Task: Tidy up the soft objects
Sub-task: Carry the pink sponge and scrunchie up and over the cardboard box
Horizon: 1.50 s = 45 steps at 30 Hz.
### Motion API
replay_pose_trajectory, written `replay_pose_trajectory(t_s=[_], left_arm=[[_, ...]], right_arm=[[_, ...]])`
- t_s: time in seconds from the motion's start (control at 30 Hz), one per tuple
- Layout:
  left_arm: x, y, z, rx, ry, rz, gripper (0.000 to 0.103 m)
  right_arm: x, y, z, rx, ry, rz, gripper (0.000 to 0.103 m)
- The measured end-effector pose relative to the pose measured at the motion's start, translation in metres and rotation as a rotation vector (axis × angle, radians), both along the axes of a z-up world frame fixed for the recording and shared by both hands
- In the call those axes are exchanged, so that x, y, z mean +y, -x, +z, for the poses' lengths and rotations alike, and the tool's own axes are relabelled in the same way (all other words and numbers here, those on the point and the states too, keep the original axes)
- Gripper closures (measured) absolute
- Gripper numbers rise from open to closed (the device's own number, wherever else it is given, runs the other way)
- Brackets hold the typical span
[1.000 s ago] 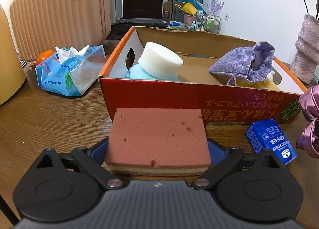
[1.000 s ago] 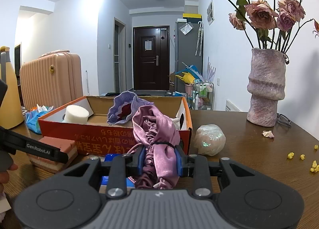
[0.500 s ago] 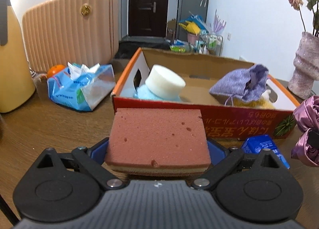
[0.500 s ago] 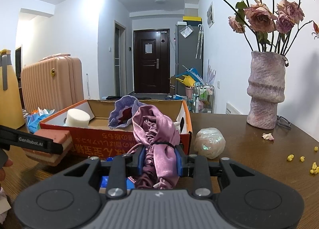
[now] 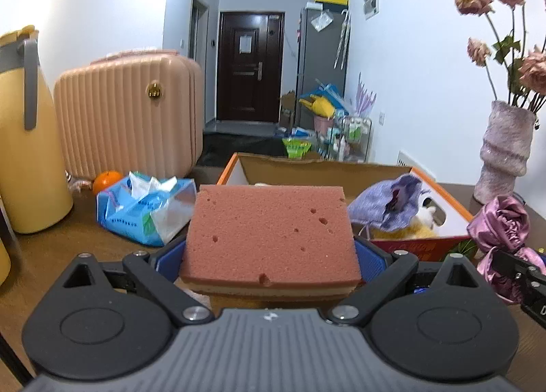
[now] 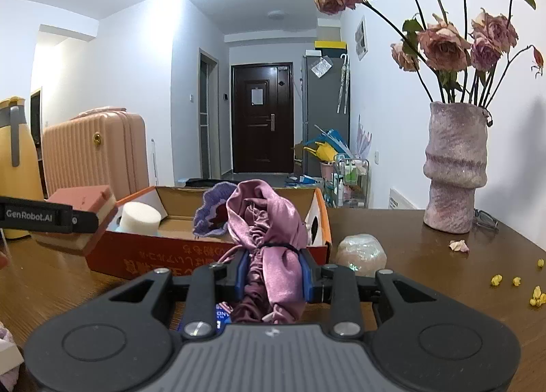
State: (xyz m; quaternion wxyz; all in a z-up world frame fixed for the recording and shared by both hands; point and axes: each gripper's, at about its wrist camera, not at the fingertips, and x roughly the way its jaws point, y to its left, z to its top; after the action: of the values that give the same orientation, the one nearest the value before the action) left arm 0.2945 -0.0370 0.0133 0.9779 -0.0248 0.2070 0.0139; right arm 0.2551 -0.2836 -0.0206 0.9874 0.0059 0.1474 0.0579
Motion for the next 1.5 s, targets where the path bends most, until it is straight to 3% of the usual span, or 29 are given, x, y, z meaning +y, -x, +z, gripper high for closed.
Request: replay_pose_trajectory(t_s=[0.5,1.07,1.5], left_arm=[[-0.018,0.014,0.040,-0.149,0.048,-0.047,0.004],[-0.023,-0.020,0.056,-0.158,0.108,-0.036,0.004],[-0.023,-0.060,0.049,-0.140,0.090,-0.007,0.004]], right_arm=[[0.012,0.003,0.021,-0.088,-0.006,0.013,0.073],[0.021,-0.027,0.039,-0.122,-0.030,-0.004,0.073],[0.028,-0.072,0.043,-0.109,-0.032,-0.004,0.073]])
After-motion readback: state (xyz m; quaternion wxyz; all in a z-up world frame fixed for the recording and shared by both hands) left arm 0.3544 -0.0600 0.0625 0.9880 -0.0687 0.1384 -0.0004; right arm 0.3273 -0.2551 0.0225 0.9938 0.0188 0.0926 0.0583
